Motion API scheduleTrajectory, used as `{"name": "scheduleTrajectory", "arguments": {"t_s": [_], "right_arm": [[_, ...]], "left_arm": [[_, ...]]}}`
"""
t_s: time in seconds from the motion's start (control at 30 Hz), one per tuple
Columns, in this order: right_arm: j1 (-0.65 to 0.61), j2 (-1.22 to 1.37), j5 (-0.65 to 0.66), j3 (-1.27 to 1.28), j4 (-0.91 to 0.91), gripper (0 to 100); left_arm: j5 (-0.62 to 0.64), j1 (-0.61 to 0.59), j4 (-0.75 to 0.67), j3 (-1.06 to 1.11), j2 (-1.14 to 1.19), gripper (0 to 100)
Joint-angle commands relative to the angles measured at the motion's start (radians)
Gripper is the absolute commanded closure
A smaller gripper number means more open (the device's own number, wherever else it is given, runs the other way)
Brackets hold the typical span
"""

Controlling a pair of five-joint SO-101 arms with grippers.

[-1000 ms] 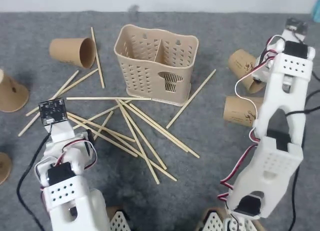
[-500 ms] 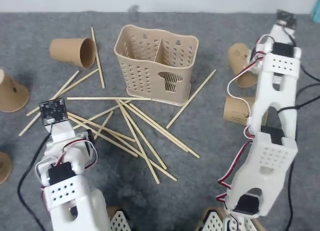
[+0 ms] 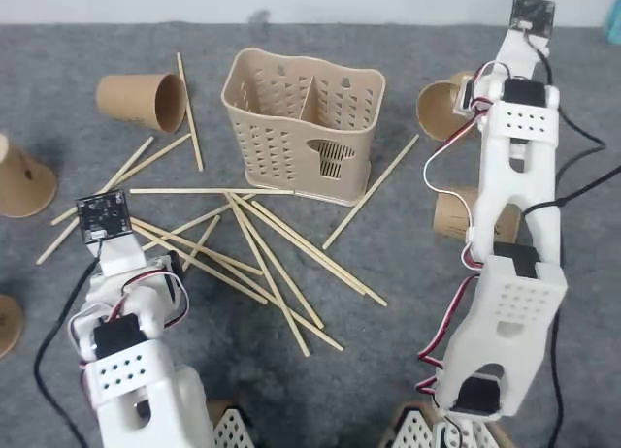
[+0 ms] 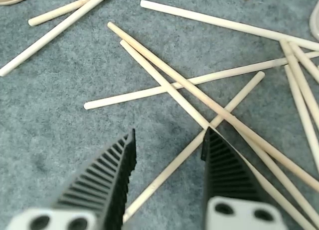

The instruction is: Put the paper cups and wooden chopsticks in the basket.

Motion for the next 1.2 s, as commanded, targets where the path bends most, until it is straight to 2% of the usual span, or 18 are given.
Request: {"name": "scheduleTrajectory", "arguments": {"t_s": [0.0, 0.47, 0.57, 0.7, 0.77, 1.03, 1.1, 1.17], "right_arm": [[0.001, 0.008, 0.000, -0.046, -0.088, 97.2], [0.036, 0.186, 0.002, -0.072, -0.509, 97.0], [0.041, 0.176, 0.034, -0.074, -0.509, 92.1], [0.008, 0.134, 0.206, -0.074, -0.364, 79.0], [-0.007, 0.111, 0.261, -0.074, -0.311, 76.6], [0.001, 0.094, 0.285, -0.074, -0.378, 86.1], [0.012, 0.090, 0.359, -0.074, -0.378, 88.9], [0.016, 0.088, 0.488, -0.074, -0.374, 88.9]], "left_arm": [[0.006, 0.009, -0.020, -0.002, -0.017, 79], [0.006, 0.009, -0.020, -0.002, -0.017, 79], [0.006, 0.009, -0.020, -0.002, -0.017, 79], [0.006, 0.011, -0.020, -0.002, -0.017, 79], [0.006, 0.011, -0.020, -0.002, -0.017, 79], [0.006, 0.011, -0.020, -0.002, -0.017, 79], [0.006, 0.011, -0.020, -0.002, -0.017, 79], [0.006, 0.011, -0.020, -0.002, -0.017, 79]]}}
